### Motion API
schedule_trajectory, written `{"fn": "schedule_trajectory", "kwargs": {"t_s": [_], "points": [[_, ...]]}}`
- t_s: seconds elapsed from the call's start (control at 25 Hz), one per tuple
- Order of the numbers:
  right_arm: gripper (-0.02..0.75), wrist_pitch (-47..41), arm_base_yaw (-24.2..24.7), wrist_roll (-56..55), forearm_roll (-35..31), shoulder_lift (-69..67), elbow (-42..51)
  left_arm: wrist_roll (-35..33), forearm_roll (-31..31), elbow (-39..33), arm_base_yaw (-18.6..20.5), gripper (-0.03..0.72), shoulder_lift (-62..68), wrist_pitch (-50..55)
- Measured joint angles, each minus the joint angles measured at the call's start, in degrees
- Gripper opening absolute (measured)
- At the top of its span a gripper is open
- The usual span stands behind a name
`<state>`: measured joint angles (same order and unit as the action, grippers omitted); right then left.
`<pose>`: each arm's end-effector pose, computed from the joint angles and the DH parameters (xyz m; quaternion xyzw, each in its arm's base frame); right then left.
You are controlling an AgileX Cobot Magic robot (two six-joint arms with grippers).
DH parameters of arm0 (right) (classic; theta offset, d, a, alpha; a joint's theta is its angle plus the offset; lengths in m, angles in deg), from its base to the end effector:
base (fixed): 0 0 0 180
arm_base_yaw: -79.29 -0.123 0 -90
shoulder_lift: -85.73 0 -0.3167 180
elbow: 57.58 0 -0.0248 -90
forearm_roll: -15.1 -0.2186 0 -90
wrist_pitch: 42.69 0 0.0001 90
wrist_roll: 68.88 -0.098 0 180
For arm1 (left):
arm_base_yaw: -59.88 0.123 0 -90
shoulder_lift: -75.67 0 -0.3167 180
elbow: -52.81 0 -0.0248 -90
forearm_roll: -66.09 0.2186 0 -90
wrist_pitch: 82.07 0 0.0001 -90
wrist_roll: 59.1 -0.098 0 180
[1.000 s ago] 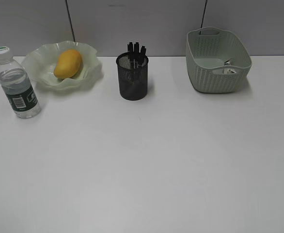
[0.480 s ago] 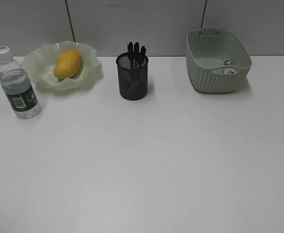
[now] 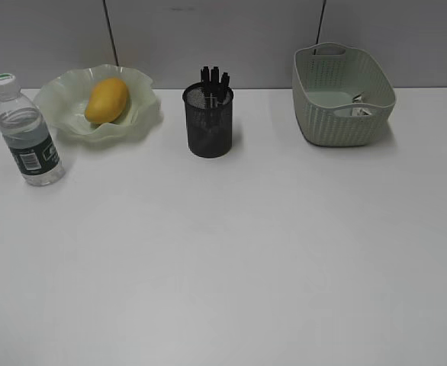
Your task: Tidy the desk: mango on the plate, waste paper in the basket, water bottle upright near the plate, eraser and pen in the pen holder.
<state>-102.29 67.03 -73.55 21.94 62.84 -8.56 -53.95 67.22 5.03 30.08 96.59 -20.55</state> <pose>-0.0160 -0.0138 0.2732 -0.0666 0.9078 0.0017 0.4142 -0.0221 0.0146 0.2753 0.1942 0.8860 -0.1170 0.4044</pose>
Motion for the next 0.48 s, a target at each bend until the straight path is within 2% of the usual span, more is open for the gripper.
{"fn": "schedule_trajectory", "kwargs": {"t_s": [0.2, 0.32, 0.48], "points": [[0.496, 0.0, 0.0, 0.0, 0.0, 0.6, 0.0, 0.0, -0.1, 0.0, 3.3, 0.398, -0.2, -0.1], [0.495, 0.0, 0.9, 0.0, 0.0, 2.7, 0.0, 0.0, -0.1, 0.0, 7.8, 0.372, -1.5, -0.3], [0.495, 0.0, 4.6, 0.0, 0.0, 7.0, 0.0, 0.0, -0.1, 0.0, 14.5, 0.349, -4.7, -0.3]]}}
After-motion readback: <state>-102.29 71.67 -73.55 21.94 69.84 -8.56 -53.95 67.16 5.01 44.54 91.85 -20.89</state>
